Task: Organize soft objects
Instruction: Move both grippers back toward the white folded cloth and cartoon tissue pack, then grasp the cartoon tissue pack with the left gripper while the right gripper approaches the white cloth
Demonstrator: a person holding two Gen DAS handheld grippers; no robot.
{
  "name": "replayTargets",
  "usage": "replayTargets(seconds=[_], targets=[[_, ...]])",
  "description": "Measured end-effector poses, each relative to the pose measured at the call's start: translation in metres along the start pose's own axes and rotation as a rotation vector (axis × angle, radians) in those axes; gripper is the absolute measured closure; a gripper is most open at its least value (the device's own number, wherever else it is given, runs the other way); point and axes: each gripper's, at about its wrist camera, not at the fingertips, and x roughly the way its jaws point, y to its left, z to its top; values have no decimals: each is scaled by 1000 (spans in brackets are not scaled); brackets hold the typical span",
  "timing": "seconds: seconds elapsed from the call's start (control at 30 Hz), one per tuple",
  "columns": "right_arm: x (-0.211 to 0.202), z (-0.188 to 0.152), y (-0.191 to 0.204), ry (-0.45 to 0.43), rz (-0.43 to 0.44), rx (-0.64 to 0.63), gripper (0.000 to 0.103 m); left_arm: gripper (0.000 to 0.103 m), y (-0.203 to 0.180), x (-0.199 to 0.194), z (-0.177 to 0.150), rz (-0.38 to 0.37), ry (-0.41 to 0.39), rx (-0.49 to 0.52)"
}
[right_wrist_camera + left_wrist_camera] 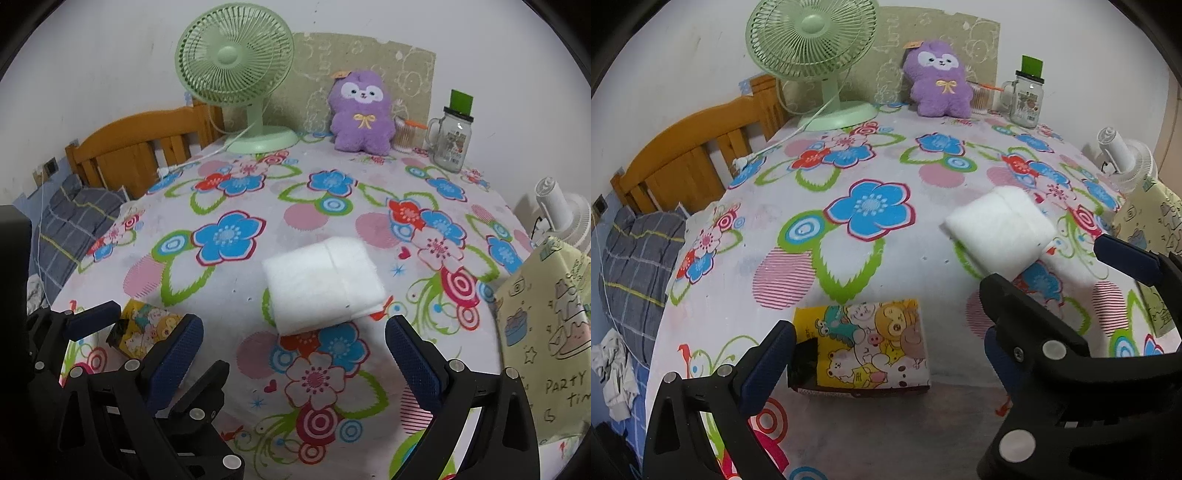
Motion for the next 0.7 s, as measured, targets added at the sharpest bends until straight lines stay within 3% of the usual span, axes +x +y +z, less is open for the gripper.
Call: replayTargets(seconds=[0.57, 0.63, 0.7], targets=[[13, -1, 5, 24, -5, -14, 3, 3, 11, 14, -2, 66, 27, -25], [14, -1, 7, 27, -4, -19, 3, 6, 15, 16, -3, 44, 38, -45], [15, 0, 8, 28, 2, -18, 3, 16, 18, 16, -5, -5, 40, -73]])
